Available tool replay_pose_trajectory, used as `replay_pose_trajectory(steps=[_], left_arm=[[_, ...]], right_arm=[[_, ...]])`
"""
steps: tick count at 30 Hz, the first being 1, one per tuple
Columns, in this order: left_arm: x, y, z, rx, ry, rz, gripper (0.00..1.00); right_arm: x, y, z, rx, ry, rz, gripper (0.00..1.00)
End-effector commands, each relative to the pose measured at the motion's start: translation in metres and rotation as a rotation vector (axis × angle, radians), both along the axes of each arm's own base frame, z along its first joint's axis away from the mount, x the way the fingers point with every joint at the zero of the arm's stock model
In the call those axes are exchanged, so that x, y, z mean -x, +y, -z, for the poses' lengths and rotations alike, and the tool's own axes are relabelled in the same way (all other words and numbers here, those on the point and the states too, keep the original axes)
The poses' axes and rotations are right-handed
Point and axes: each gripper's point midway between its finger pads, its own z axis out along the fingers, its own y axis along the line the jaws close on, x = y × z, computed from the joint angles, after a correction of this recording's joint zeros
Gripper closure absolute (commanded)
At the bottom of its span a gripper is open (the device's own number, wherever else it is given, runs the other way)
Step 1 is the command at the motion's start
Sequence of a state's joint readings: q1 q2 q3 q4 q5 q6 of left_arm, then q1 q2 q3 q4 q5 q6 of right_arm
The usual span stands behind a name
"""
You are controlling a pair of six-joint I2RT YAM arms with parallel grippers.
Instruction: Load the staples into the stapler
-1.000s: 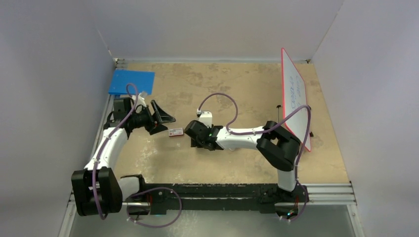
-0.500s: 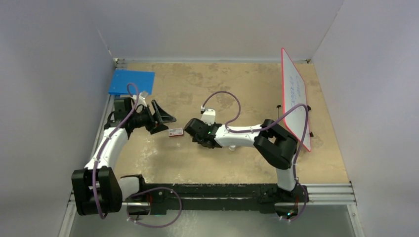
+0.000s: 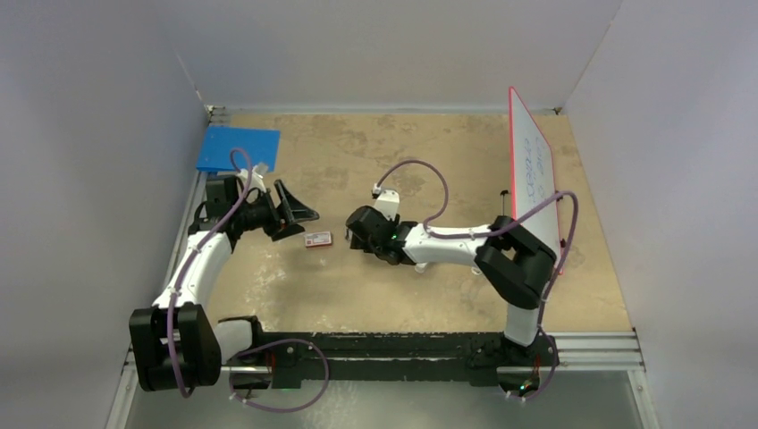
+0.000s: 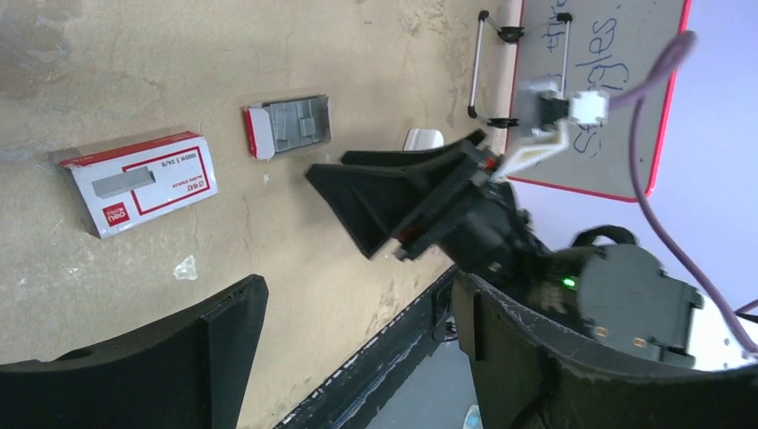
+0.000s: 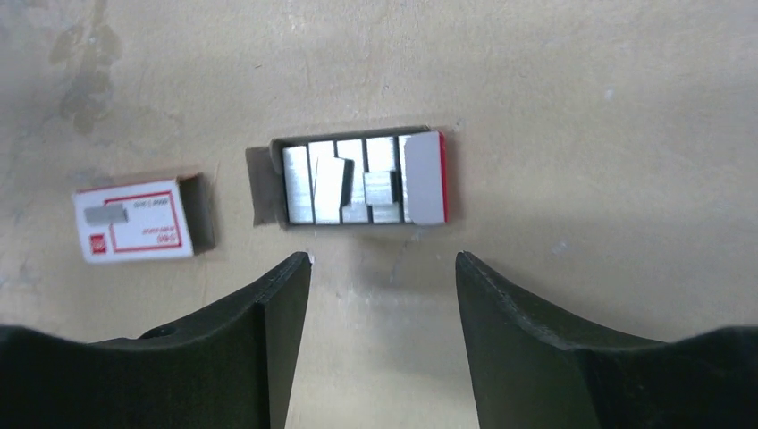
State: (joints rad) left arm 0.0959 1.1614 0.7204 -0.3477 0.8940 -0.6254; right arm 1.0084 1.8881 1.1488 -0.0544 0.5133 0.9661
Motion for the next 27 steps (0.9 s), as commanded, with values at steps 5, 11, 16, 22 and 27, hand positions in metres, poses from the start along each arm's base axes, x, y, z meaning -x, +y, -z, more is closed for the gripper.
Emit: replay_pose_trajectory(steps=[5,11,16,22,27], left_arm=[[-0.010,0.014,-0.029,-0.137,-0.194,-0.049,0.13],[-0.007,0.013,-0.036,-0.158,-0.267,-0.024,0.02],[-0.002,0.001,-0.044,-0.119,-0.325,0.044,0.09],[0.001,-0.006,-0.036,-0.111,-0.287,0.049,0.13],[0.000,-0.010,-0.028,-0.111,-0.253,0.049,0.16]], right_arm=[[-0.006,-0.039,-0.093,-0.018,-0.167,0.068,0.30],[-0.001,-0.089,-0.107,0.108,-0.186,0.153,0.01],[0.008,-0.133,-0.092,0.188,-0.136,0.290,0.08],[0.034,-0.162,-0.055,0.227,-0.012,0.413,0.25],[0.045,-0.167,-0.033,0.220,0.046,0.445,0.31]])
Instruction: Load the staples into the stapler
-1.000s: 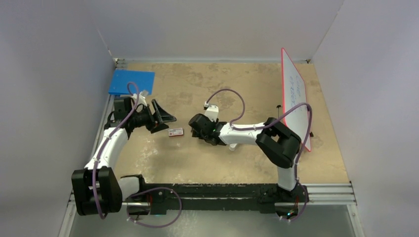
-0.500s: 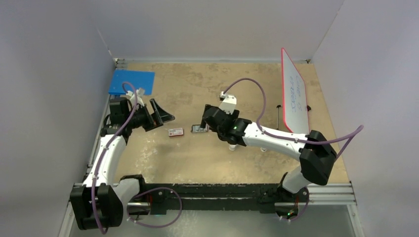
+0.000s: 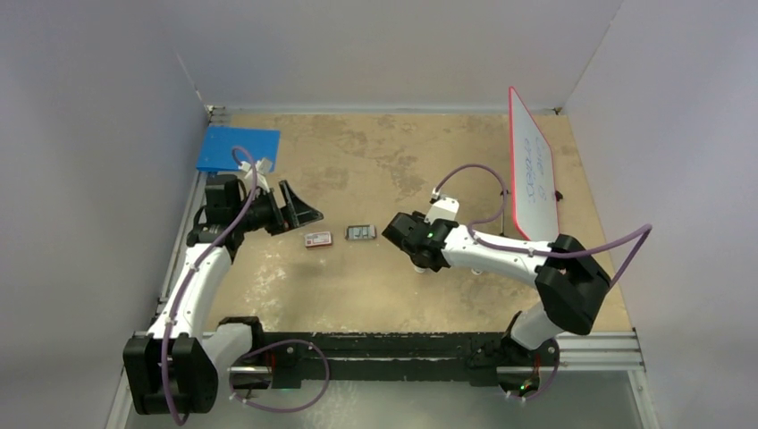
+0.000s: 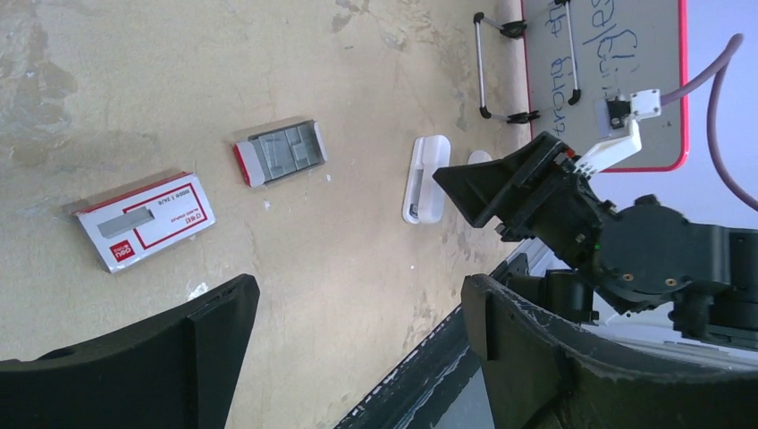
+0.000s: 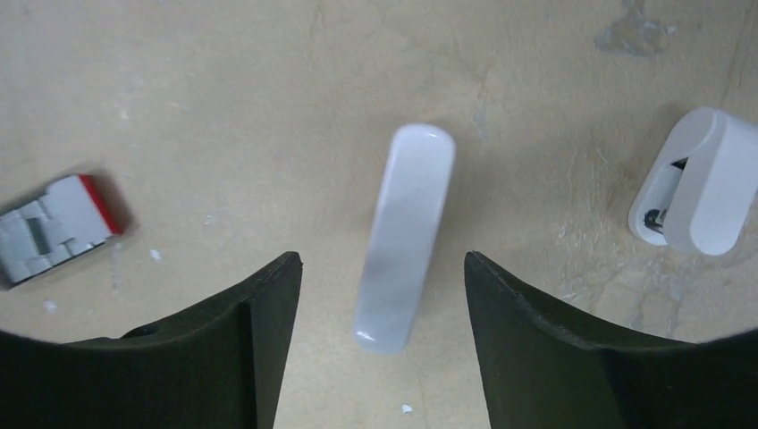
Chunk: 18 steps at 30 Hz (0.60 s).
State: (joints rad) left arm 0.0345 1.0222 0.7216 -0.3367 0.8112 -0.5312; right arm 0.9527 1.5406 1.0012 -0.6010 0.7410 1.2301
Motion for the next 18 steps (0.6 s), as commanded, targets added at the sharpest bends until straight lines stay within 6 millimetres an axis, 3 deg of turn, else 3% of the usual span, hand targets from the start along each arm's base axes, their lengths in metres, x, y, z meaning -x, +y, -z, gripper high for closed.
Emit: replay_pose_trajectory(steps=[1,9,13,18], left_arm=[[-0.006,-0.006,-0.004,0.011,-0.030,0.014,0.16],[-0.008,-0.021,0.000,0.040,-0.007,0.057,0.19],[-0.009,-0.025,-0.005,0.054,-0.013,0.087,0.20],[-0.006,-0.028,0.003,0.081,0.019,0.107,0.20]], right_arm=[[0.008,-0.012,0.014,-0.008,0.022,0.088,0.33],[0.014,0.005,0.037,-0.096,0.079,0.059,0.40],[0.016,0.005,0.042,-0.089,0.089,0.046,0.52],[0.017,0.005,0.037,-0.104,0.081,0.027,0.64]])
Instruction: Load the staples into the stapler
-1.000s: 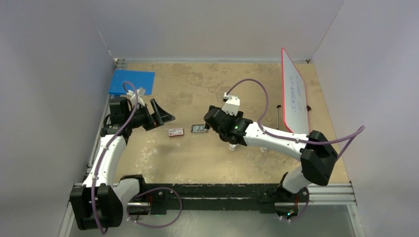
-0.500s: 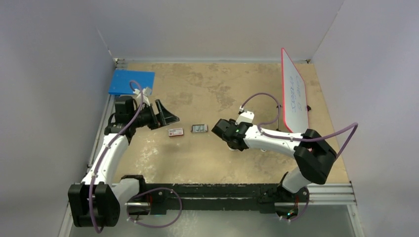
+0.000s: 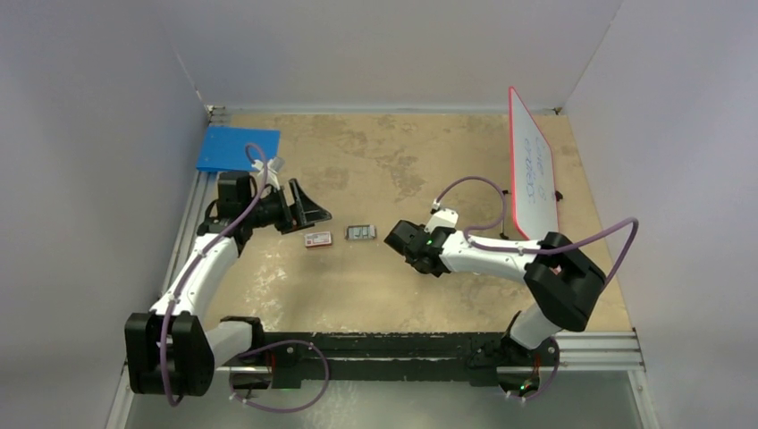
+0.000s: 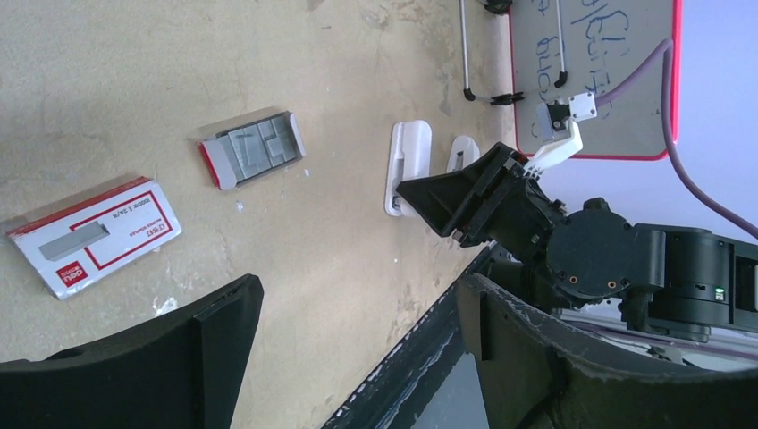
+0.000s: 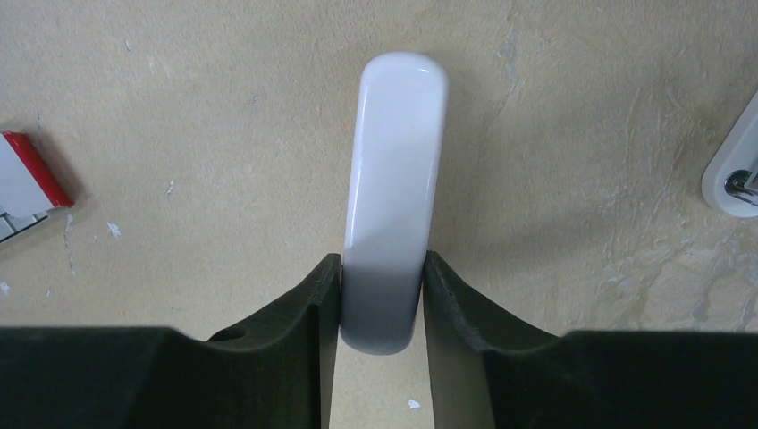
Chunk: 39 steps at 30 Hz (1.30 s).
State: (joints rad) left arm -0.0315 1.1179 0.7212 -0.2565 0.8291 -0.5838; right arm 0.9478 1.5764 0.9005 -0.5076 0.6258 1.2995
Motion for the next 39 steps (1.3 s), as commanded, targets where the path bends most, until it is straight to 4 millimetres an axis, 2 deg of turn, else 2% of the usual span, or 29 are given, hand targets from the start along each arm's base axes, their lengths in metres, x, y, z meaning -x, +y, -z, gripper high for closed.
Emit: replay_pose_trajectory(steps=[1,4,8,15,20,22,24,29,37,39], left_arm=[[0.002,-0.012,-0.008,0.068,-0.031,0.077,0.20],[0.014,-0.026,-0.009,0.142,0.017,0.186,0.19],[0.026,-0.046,0.011,0.129,0.106,0.248,0.20],[0.049,-0.084,0.050,0.115,0.193,0.258,0.38],[0.055,-0.098,0.084,0.082,0.244,0.193,0.51],[0.061,-0.104,0.098,0.100,0.288,0.130,0.52],[0.065,-0.111,0.100,0.144,0.269,0.129,0.53],[0.065,-0.114,0.120,0.090,0.277,0.082,0.57],[0.063,-0.128,0.117,0.131,0.244,0.111,0.53],[0.061,-0.131,0.120,0.124,0.252,0.107,0.55]], right_arm=[[-0.004,0.003,-0.008,-0.037,-0.031,-0.011,0.68],[-0.012,0.019,-0.024,-0.089,-0.084,-0.107,0.71],[-0.019,0.042,-0.034,-0.131,-0.111,-0.252,0.71],[-0.015,0.068,-0.030,-0.211,-0.054,-0.287,0.72],[-0.012,0.080,-0.038,-0.287,-0.042,-0.286,0.72],[-0.010,0.086,-0.042,-0.327,-0.033,-0.276,0.72],[-0.010,0.094,-0.046,-0.371,-0.035,-0.271,0.72],[-0.008,0.101,-0.054,-0.428,-0.035,-0.274,0.72],[-0.003,0.110,-0.056,-0.481,-0.018,-0.302,0.72],[-0.002,0.113,-0.058,-0.493,-0.018,-0.311,0.72]])
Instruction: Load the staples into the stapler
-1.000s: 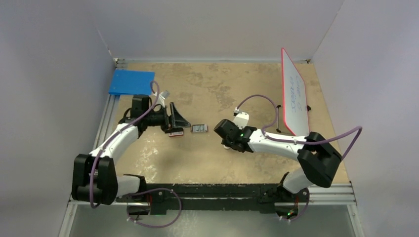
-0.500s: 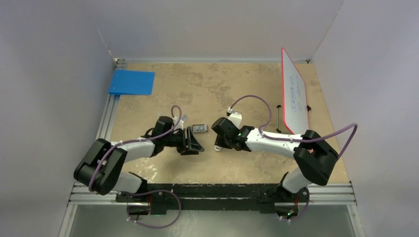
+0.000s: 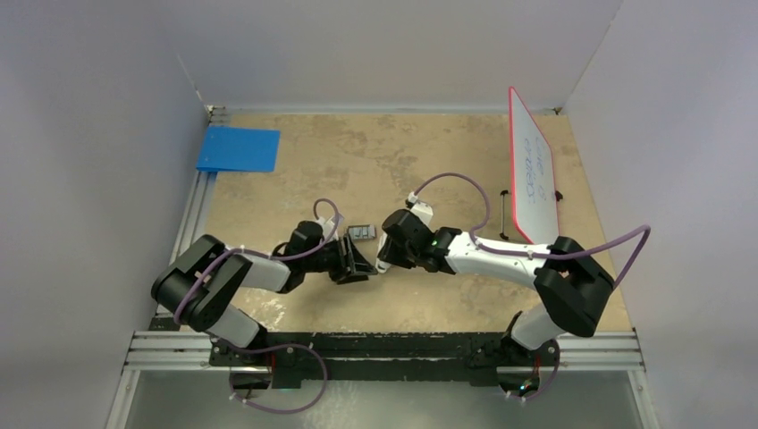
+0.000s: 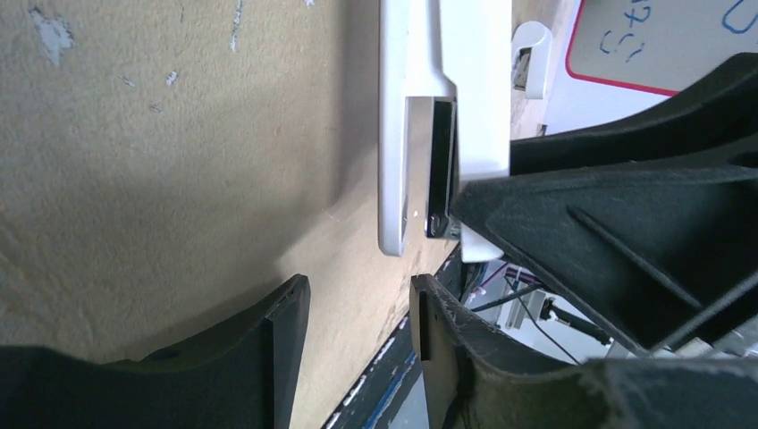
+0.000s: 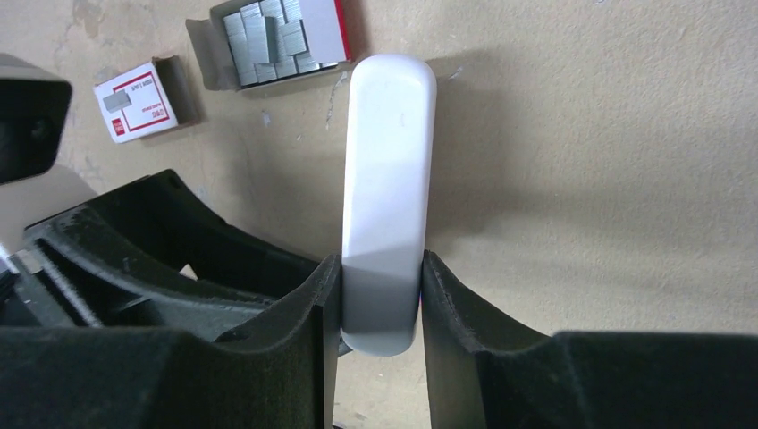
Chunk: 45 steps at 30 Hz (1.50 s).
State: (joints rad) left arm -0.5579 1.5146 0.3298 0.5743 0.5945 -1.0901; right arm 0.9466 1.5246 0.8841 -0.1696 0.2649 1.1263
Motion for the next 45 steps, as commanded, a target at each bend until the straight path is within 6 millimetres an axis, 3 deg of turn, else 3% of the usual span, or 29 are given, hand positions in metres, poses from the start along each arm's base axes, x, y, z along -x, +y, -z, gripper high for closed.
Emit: replay_pose_trajectory(steps=[1,5,18,22,23,34,41,45], left_arm=[[-0.017,-0.015,-0.013,0.040,-0.069,-0.014,0.59],[-0.020,-0.019,-0.010,0.026,-0.071,-0.012,0.69],[-0.031,-0.024,-0.017,0.013,-0.104,-0.025,0.74],[-0.032,-0.028,-0.028,0.023,-0.150,0.009,0.98],[-0.032,-0.026,-0.029,0.015,-0.159,0.013,1.00],[-0.029,-0.008,-0.028,-0.104,-0.270,0.036,1.00],[-0.037,0.005,-0.021,-0.211,-0.280,-0.003,1.00],[-0.040,0.012,-0.013,-0.262,-0.290,-0.013,1.00]], right_arm=[[-0.008,0.018,-0.030,-0.110,-0.041,-0.008,0.72],[-0.008,0.021,-0.027,-0.112,-0.042,-0.026,0.72],[-0.002,0.029,-0.029,-0.135,-0.032,-0.082,0.72],[0.000,0.034,-0.039,-0.155,-0.048,-0.131,0.72],[-0.001,0.034,-0.040,-0.154,-0.056,-0.131,0.72],[-0.027,0.005,-0.069,-0.127,-0.096,-0.045,0.72],[-0.033,0.001,-0.093,-0.166,-0.151,-0.064,0.72],[-0.034,0.000,-0.091,-0.151,-0.169,-0.116,0.72]])
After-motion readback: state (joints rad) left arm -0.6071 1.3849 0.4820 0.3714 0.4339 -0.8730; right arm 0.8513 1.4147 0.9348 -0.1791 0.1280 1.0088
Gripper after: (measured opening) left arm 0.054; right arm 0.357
